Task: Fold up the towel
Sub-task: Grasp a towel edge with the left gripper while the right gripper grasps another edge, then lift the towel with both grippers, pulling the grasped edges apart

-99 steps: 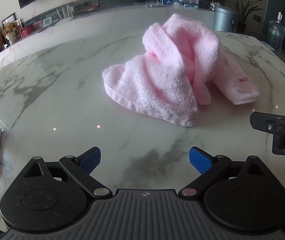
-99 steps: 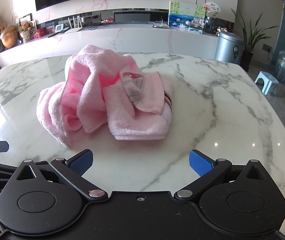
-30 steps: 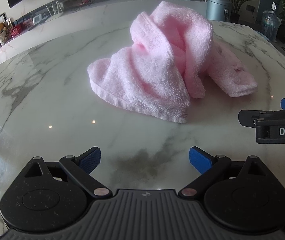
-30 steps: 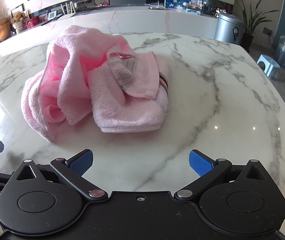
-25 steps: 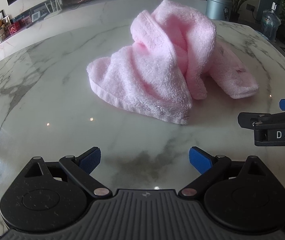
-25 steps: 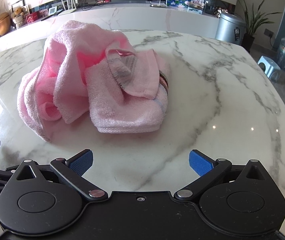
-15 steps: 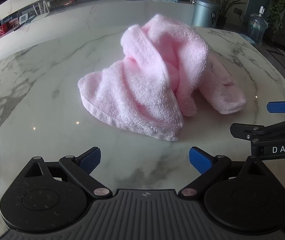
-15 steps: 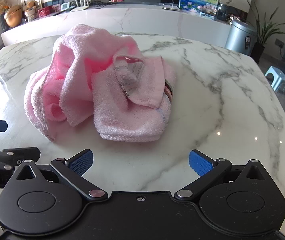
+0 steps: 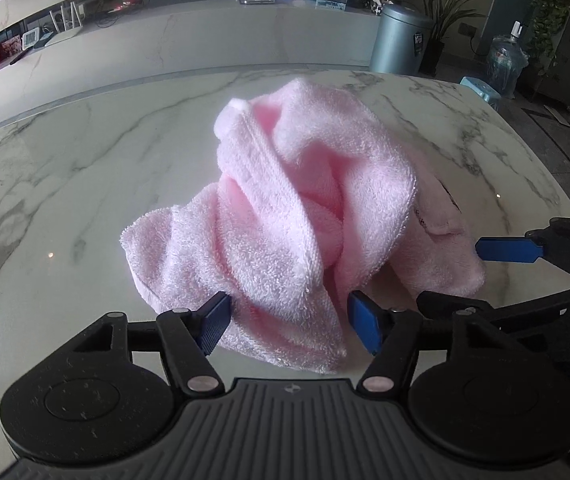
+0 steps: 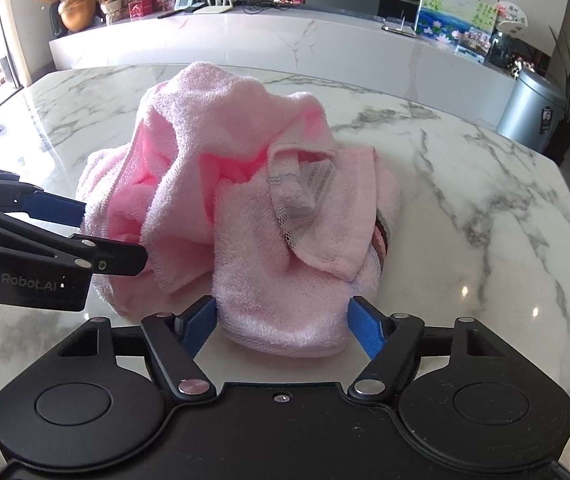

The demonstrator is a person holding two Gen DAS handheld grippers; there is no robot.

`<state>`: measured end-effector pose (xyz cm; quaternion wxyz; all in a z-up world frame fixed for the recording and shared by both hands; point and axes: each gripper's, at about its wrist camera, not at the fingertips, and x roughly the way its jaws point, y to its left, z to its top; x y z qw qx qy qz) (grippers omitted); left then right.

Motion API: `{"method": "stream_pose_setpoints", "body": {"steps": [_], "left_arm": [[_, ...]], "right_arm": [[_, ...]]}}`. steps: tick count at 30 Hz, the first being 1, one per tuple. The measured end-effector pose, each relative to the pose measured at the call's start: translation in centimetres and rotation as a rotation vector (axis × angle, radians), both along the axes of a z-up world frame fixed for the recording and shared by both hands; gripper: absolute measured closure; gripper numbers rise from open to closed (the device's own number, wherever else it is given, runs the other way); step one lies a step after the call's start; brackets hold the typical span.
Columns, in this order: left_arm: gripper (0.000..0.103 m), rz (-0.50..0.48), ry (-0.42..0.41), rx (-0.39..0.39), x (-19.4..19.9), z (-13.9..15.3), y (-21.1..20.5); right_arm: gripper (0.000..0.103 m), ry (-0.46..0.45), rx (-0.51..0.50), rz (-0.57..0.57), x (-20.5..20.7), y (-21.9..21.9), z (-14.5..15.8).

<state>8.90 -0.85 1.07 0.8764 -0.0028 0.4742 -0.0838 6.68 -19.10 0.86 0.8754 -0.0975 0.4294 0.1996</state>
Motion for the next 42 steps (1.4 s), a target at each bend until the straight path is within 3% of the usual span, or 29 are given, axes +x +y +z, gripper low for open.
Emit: {"method": "stream_pose_setpoints", "body": {"steps": [1,3,5,8,13,25,31,39,42], "left_arm": [[0.054,0.009,0.012,-0.004,0.2,-0.2,0.2],[0.06,0.024,0.022,-0.01,0.4,-0.4,0.5],[0.074,0.031,0.031,-0.014,0.5,-0.5,0.9],[0.084,0.01,0.042,-0.014,0.4,-0.5,1.6],[0.09,0.001,0.065,0.041,0.3,0.1,3.5],[0.092,0.026,0.097,0.128,-1.4,1.4,7.2],[0.092,0.027,0.13,0.093,-2.1,1.6,8.5],[0.085,-0.004,0.139,0.043,-2.1,2.2,9.3],[0.084,0.006,0.128,0.032,-2.1,2.3,9.8]], "right_arm": [[0.053,0.007,0.003,0.008,0.1,0.0,0.0],[0.076,0.021,0.007,0.028,0.1,0.1,-0.1],[0.087,0.034,0.008,0.045,0.1,0.1,-0.1],[0.093,0.038,-0.012,0.058,-0.1,-0.1,0.3],[0.095,0.05,-0.108,0.049,-0.1,-2.2,0.8],[0.095,0.16,-0.205,-0.126,0.4,-9.9,1.7],[0.094,0.244,-0.226,-0.065,-0.3,-10.0,1.6],[0.057,0.273,-0.123,0.041,-0.4,-9.3,4.8],[0.056,0.255,-0.145,0.086,0.2,-8.2,6.0]]}}
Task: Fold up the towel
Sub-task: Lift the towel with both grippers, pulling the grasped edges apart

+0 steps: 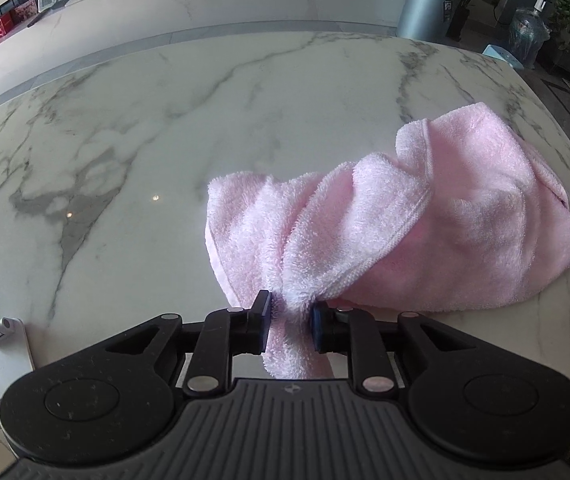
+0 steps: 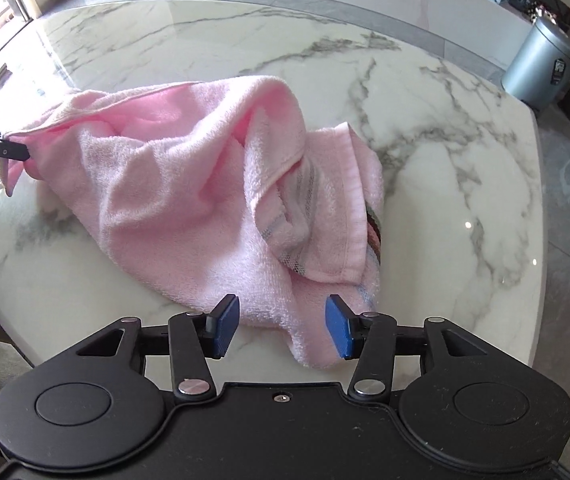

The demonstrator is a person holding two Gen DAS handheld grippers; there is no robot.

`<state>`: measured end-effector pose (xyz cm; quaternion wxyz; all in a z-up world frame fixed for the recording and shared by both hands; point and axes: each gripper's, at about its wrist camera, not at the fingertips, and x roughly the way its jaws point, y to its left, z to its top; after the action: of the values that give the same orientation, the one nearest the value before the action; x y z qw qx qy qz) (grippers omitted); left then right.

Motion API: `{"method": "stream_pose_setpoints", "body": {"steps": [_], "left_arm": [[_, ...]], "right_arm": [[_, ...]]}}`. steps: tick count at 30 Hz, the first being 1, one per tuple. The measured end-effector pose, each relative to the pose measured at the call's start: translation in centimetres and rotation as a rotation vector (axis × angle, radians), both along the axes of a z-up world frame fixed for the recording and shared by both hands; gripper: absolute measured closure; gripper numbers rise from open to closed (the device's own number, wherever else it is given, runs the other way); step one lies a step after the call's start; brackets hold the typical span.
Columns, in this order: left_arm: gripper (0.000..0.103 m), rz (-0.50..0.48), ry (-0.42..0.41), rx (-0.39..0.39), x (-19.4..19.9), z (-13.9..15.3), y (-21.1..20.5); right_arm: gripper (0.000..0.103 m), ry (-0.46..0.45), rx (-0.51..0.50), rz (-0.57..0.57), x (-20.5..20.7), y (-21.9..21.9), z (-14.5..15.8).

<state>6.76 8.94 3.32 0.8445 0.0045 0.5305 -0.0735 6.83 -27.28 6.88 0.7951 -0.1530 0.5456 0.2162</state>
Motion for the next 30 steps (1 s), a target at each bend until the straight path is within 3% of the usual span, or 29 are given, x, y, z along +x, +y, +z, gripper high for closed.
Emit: {"method": "stream_pose_setpoints", "body": {"steps": [3,9,19,21,22,23,24,25,30], "left_arm": [[0.083,0.006,-0.022,-0.014,0.1,0.1,0.2],[0.064,-0.063,-0.104,0.056,0.2,1.0,-1.1],[0.063,-0.093,-0.134,0.064,2.1,0.6,-2.6],[0.07,-0.09,-0.129,0.057,2.5,0.5,-2.6],[0.082,-0.088,-0.127,0.053,2.7,0.4,-2.7],[0.088,-0.086,-0.123,0.048,2.8,0.4,-2.6],[0.089,-0.082,-0.12,0.04,2.8,0.4,-2.4],[0.092,-0.079,-0.116,0.033,2.9,0.5,-2.1],[0.095,-0.076,-0.108,0.024,2.9,1.1,-1.2]], "right_arm": [[0.056,-0.018,-0.019,0.024,1.1,0.9,0.1],[0.056,0.001,0.009,0.072,3.1,2.4,-0.9],[0.056,0.019,0.002,0.1,5.3,3.8,-3.2],[0.057,0.024,0.002,0.09,5.8,3.6,-3.5],[0.057,0.028,0.008,0.087,6.0,3.6,-3.6],[0.065,0.031,0.013,0.084,6.1,3.5,-3.6],[0.078,0.033,0.02,0.085,6.2,3.4,-3.6],[0.085,0.032,0.024,0.086,6.2,3.4,-3.5],[0.093,0.023,0.025,0.088,6.0,3.2,-2.4]]}}
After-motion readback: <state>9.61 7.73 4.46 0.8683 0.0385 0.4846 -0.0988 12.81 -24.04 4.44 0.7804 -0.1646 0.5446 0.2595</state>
